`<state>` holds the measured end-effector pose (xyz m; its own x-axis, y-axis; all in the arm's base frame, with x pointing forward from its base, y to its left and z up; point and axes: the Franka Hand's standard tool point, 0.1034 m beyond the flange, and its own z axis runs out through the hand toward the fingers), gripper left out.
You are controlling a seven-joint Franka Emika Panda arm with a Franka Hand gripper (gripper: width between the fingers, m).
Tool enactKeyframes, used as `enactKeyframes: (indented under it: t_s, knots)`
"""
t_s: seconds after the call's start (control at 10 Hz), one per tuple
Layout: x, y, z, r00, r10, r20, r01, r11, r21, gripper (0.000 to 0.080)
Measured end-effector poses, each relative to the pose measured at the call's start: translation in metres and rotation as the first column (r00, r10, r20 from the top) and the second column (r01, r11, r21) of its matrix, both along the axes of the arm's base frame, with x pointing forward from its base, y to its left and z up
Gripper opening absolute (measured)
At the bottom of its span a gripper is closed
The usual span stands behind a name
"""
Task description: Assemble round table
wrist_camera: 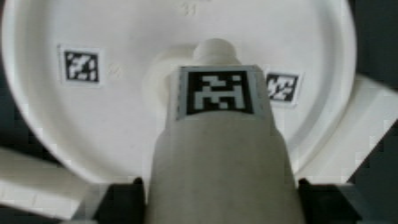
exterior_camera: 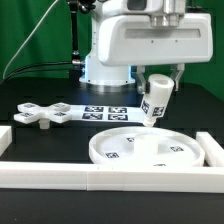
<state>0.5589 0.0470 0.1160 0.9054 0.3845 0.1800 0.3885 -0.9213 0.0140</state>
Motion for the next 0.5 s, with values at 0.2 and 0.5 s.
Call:
enactKeyframes:
  t_s: [0.2, 0.5]
  knots:
    - [0.0055, -0.0074, 0.0088, 0.999, 0.003, 0.05, -0.003, 1.0, 0.002, 0.0409]
    - [0.007, -0.009, 0.0053, 0.997, 0.003, 0.076, -0.003, 1.0, 0.0, 0.0409]
